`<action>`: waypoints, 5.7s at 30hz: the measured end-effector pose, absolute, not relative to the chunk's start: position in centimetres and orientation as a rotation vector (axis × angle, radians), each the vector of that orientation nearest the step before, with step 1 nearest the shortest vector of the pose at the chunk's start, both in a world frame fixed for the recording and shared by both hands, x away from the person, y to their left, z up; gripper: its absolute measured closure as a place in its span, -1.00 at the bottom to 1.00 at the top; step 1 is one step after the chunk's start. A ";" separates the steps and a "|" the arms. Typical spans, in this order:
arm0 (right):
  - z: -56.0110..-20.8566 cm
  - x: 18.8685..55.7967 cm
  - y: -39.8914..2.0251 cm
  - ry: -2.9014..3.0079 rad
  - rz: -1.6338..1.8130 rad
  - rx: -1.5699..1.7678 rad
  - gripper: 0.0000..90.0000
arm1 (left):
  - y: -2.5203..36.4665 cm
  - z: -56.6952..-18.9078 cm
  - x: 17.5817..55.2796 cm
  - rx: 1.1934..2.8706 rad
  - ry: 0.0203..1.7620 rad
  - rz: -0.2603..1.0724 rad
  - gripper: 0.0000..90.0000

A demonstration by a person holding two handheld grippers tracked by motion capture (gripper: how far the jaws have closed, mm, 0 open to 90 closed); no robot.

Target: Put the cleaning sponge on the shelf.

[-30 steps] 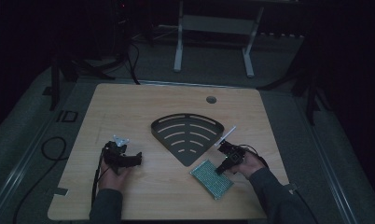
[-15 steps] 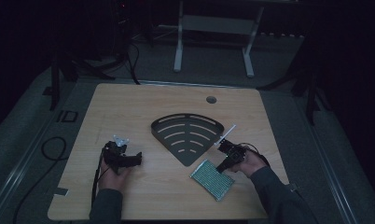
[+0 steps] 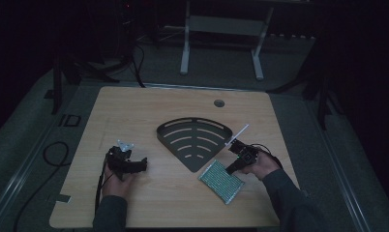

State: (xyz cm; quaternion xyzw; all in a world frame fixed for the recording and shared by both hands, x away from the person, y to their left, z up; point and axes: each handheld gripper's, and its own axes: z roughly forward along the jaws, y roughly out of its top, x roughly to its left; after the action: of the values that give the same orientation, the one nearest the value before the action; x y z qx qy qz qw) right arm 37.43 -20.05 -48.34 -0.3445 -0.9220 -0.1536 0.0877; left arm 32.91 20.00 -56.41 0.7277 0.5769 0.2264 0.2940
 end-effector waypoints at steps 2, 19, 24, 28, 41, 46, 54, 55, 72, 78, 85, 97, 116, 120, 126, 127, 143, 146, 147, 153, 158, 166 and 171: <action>-48.1 37.5 -20.1 -2.747 -0.465 -1.027 0.99 | 20.0 -56.4 32.9 1.937 1.536 0.603 -0.94; -46.5 38.4 -20.7 -2.752 -0.540 -1.051 0.99 | 20.0 -56.4 32.9 1.938 1.536 0.603 -0.94; -46.0 38.7 -20.6 -2.759 -0.564 -1.050 0.99 | 20.0 -56.4 32.9 1.938 1.536 0.603 -0.94; -45.8 38.9 -20.5 -2.758 -0.570 -1.046 0.99 | 20.0 -56.4 32.9 1.938 1.536 0.603 -0.94; -45.3 40.5 -20.7 -2.752 -0.607 -1.082 0.99 | 20.0 -56.4 32.9 1.938 1.536 0.602 -0.94; -45.1 41.0 -20.8 -2.750 -0.617 -1.097 0.99 | 20.0 -56.4 32.9 1.938 1.536 0.603 -0.94; -44.9 42.0 -20.8 -2.737 -0.635 -1.108 0.99 | 20.0 -56.4 32.9 1.938 1.536 0.602 -0.94; -44.8 42.0 -20.8 -2.736 -0.636 -1.112 0.99 | 20.0 -56.4 32.9 1.938 1.536 0.603 -0.94; -43.9 43.6 -20.4 -2.739 -0.670 -1.117 0.99 | 20.0 -56.4 32.9 1.938 1.536 0.602 -0.94; -43.6 44.1 -20.3 -2.743 -0.688 -1.123 0.99 | 20.0 -56.4 32.9 1.938 1.536 0.603 -0.94; -43.5 44.7 -19.9 -2.748 -0.702 -1.123 0.99 | 20.0 -56.4 32.9 1.938 1.536 0.603 -0.94; -42.8 46.0 -19.7 -2.754 -0.721 -1.149 0.99 | 20.0 -56.4 32.9 1.939 1.536 0.602 -0.94; -43.0 47.9 -19.0 -2.746 -0.766 -1.151 0.99 | 20.0 -56.4 33.0 1.938 1.536 0.602 -0.94; -43.3 48.2 -19.0 -2.743 -0.778 -1.159 0.99 | 20.0 -56.4 33.0 1.938 1.537 0.602 -0.94; -43.5 48.7 -18.8 -2.741 -0.792 -1.162 0.99 | 20.0 -56.4 33.0 1.937 1.536 0.602 -0.94; -43.6 48.8 -18.8 -2.742 -0.792 -1.161 0.99 | 20.0 -56.4 33.0 1.937 1.536 0.602 -0.94; -43.9 49.7 -17.3 -2.761 -0.784 -1.150 0.99 | 20.0 -56.4 33.0 1.937 1.536 0.602 -0.94; -44.2 49.8 -17.1 -2.773 -0.774 -1.156 0.99 | 20.0 -56.4 33.0 1.938 1.536 0.602 -0.94; -44.3 49.8 -17.1 -2.771 -0.777 -1.157 0.99 | 20.0 -56.4 33.0 1.937 1.536 0.602 -0.94; -44.5 50.0 -16.9 -2.773 -0.776 -1.167 0.99 | 20.0 -56.4 33.0 1.937 1.536 0.602 -0.94; -45.1 50.4 -16.8 -2.790 -0.757 -1.170 0.99 | 20.0 -56.4 33.0 1.938 1.536 0.602 -0.94; -45.8 50.7 -16.5 -2.818 -0.734 -1.182 0.99 | 20.0 -56.4 33.0 1.937 1.536 0.602 -0.94; -46.3 50.8 -16.4 -2.855 -0.697 -1.182 0.99 | 20.0 -56.4 33.0 1.937 1.536 0.602 -0.94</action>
State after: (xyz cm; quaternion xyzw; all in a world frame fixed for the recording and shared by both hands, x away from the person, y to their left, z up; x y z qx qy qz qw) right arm 50.84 -16.43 -46.30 -0.3732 -0.9012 -0.2200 -0.0128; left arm 32.96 19.96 -56.41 0.7277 0.5769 0.2261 0.2941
